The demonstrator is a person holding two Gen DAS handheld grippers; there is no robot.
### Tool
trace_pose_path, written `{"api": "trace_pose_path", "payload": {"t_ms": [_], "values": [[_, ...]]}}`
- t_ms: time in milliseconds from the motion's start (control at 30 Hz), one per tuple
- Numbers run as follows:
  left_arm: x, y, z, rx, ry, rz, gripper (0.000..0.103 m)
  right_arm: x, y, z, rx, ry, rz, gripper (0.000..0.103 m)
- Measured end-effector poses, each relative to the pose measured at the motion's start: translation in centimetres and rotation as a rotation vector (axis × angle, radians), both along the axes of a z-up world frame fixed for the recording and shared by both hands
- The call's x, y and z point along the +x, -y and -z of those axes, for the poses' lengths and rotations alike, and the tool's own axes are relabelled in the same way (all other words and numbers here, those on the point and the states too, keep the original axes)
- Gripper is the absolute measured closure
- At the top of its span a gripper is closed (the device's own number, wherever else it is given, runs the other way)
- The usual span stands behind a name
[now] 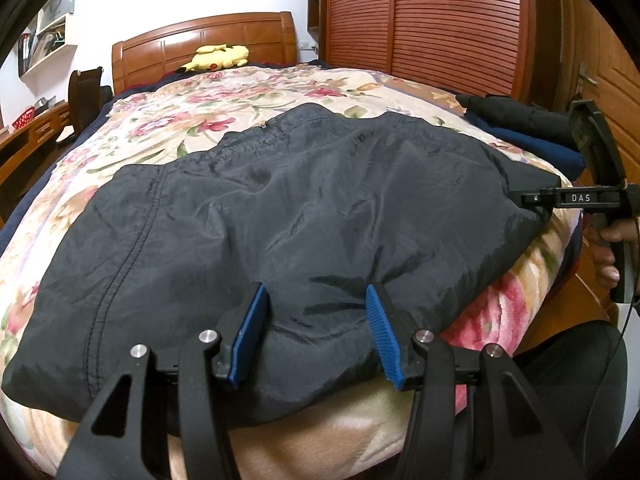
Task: Fold large clothes
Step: 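Close the right tool on the jacket side and lift it, then fold the lifted side over the jacket and open the right tool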
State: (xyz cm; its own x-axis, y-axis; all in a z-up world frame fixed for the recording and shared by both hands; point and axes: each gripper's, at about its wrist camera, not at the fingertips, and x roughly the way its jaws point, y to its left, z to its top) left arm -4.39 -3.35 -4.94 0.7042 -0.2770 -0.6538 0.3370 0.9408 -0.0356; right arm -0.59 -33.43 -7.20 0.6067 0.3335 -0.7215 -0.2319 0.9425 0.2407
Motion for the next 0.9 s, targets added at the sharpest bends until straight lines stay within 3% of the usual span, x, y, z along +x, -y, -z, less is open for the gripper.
{"api": "trace_pose_path", "payload": {"t_ms": [33,100,167,267,400,667,900], "values": [[0.0,0.0,0.0,0.000,0.000,0.000,0.052,-0.1,-0.4,-0.4,-0.019,0.012,-0.010,0.066],[0.0,-0.1,0.0,-0.001,0.000,0.000,0.052,-0.4,-1.2,-1.5,-0.066,0.052,-0.021,0.083],[0.1,-0.3,-0.2,-0.007,-0.004,0.002,0.052,-0.7,-2.0,-3.2,-0.074,0.098,-0.029,0.087],[-0.4,-0.9,-0.8,-0.028,-0.010,0.005,0.052,-1.3,-3.4,-6.6,-0.053,0.186,-0.061,0.089],[-2.2,-2.6,-2.9,-0.031,0.046,-0.024,0.052,-2.1,-7.5,-10.4,-0.080,0.279,-0.140,0.090],[-5.7,-8.9,-5.6,-0.028,0.111,-0.106,0.052,-3.2,-17.9,-13.9,-0.147,0.376,-0.317,0.092],[-8.4,-15.4,-6.0,-0.028,0.145,-0.236,0.052,-4.0,-25.6,-16.3,-0.140,0.432,-0.443,0.092]]}}
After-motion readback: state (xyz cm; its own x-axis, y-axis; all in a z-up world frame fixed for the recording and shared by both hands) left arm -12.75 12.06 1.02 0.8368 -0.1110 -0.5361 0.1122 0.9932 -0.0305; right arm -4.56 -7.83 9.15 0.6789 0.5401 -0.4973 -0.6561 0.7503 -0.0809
